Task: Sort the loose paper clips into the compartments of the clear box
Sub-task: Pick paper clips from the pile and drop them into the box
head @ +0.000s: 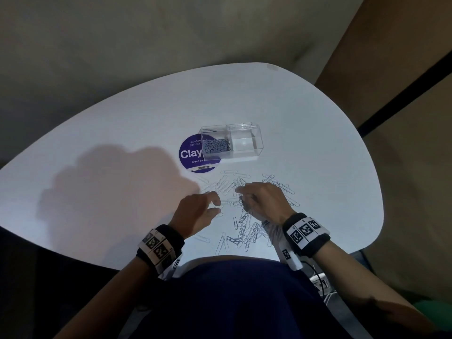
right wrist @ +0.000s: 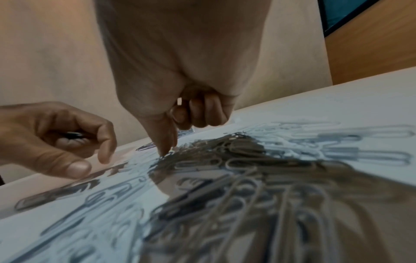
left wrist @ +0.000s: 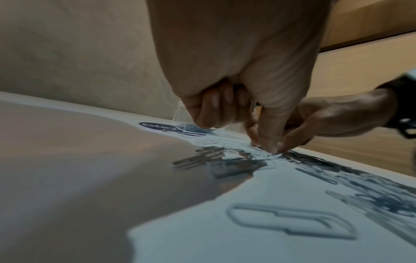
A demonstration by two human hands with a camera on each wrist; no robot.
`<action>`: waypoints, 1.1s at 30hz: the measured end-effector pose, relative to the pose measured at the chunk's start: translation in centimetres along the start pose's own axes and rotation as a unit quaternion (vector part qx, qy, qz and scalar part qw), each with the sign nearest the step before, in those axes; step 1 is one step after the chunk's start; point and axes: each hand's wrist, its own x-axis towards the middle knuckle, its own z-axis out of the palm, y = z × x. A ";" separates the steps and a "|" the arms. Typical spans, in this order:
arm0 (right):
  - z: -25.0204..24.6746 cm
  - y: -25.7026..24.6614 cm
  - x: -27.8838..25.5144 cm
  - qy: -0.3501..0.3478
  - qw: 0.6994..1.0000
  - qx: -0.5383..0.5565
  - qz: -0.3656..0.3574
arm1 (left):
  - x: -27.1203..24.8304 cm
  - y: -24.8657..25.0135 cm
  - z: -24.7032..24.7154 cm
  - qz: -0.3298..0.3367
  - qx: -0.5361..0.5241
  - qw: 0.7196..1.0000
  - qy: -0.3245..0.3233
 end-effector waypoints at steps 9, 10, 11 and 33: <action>-1.0 -0.2 1.7 -0.046 0.999 -0.014 0.023 | 0.2 1.7 2.3 0.118 0.044 0.991 -0.047; -1.1 -0.2 1.7 -0.045 0.999 -0.005 0.031 | 0.3 1.7 2.4 0.121 0.048 0.990 -0.050; -1.1 -0.2 1.6 -0.046 0.998 0.001 0.035 | 0.3 1.7 2.4 0.125 0.050 0.990 -0.052; -1.7 -0.9 1.5 -0.007 0.993 0.059 0.104 | -0.9 0.3 2.0 0.058 0.050 0.996 -0.046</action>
